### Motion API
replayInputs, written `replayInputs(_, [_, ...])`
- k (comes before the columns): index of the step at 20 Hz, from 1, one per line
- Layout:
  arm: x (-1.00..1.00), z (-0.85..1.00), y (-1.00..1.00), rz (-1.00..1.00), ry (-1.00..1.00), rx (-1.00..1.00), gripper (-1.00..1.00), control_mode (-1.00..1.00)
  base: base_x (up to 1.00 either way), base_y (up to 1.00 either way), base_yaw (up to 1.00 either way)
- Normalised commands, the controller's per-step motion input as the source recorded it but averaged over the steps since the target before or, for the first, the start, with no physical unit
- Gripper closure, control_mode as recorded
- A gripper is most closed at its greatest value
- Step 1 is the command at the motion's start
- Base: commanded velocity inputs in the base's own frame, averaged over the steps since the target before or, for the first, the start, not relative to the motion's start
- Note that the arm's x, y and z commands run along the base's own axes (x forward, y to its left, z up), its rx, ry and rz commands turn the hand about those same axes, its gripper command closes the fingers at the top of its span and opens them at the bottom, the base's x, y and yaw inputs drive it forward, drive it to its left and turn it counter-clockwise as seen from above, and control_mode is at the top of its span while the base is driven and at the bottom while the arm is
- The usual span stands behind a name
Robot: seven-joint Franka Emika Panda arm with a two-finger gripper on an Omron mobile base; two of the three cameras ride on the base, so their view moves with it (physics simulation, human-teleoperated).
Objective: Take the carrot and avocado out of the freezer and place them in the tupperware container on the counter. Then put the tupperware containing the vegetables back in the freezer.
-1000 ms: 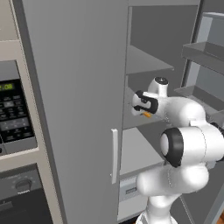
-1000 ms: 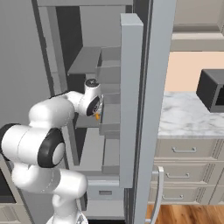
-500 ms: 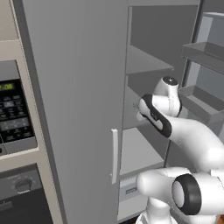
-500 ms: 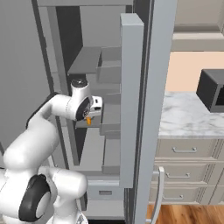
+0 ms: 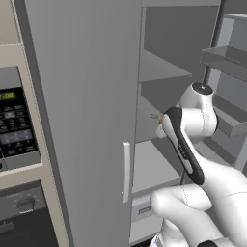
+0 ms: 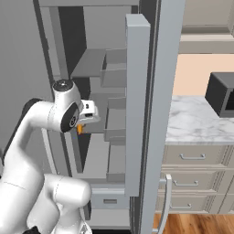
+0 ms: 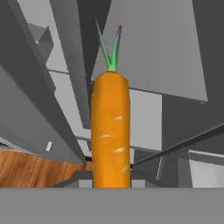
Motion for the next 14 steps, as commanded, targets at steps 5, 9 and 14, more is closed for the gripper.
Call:
replayInputs(5, [-0.71, 0.78, 0.24, 0.0, 0.0, 0.0, 1.0, -1.0, 0.0, 0.0, 0.0])
replayInputs(9, [-0.69, 0.75, 0.24, 0.04, 0.0, 0.0, 1.0, -1.0, 0.0, 0.0, 0.0])
replayInputs(14, [-0.74, 0.68, 0.05, 0.04, 0.0, 0.0, 1.0, -1.0, 0.0, 0.0, 0.0])
